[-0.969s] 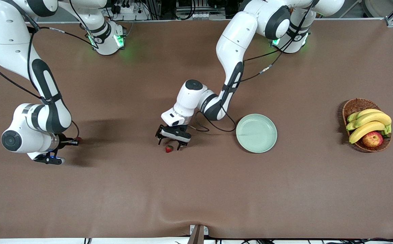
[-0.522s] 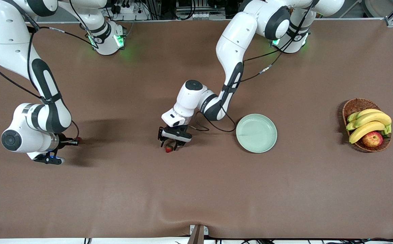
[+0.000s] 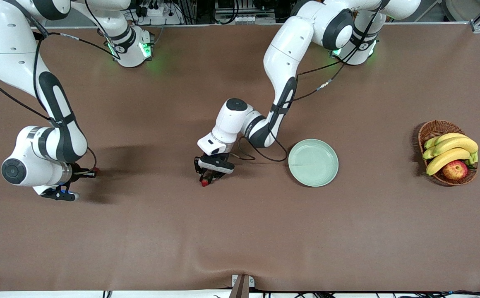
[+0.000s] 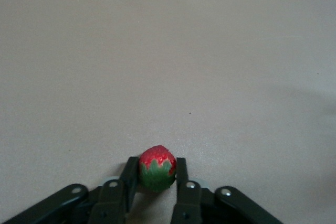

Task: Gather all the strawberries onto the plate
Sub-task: 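Lift the strawberry with the left gripper while the right gripper carries another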

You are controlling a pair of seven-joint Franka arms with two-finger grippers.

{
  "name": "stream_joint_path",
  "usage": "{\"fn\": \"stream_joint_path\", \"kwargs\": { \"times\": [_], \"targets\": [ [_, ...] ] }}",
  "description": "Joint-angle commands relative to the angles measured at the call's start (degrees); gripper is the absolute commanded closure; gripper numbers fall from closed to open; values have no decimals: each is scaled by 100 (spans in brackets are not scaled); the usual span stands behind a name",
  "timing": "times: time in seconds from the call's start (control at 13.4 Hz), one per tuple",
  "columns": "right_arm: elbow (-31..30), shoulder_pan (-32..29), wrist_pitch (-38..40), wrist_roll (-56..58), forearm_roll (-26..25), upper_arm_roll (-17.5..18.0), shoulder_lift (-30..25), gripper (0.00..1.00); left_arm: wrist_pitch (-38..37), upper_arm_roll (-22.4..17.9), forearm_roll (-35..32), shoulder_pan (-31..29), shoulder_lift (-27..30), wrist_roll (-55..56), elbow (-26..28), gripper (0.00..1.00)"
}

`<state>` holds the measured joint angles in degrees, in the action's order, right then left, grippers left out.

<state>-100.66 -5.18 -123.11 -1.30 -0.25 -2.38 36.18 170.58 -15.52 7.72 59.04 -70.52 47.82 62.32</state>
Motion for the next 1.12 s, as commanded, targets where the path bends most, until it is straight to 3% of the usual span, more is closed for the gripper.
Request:
{"fn": "stream_joint_path", "kwargs": {
  "times": [0.0,0.37,0.82,1.04],
  "targets": [
    [28,-106,101,-54,-11,115,-49,100,64,-92,-25,37,-146,315,-229,100],
    [643,-62,1033,-229,253,149,-58,100,-129,-83,19,-50,678,518,147,100],
    [1285,516,2026,-1476,963,159,-102,100,-1490,-91,11,-471,2575,220,1868,100],
    [1400,1166,2020,-2731,1509,159,-146,100,-2403,-74,11,-867,3683,-394,2801,100]
  ]
}}
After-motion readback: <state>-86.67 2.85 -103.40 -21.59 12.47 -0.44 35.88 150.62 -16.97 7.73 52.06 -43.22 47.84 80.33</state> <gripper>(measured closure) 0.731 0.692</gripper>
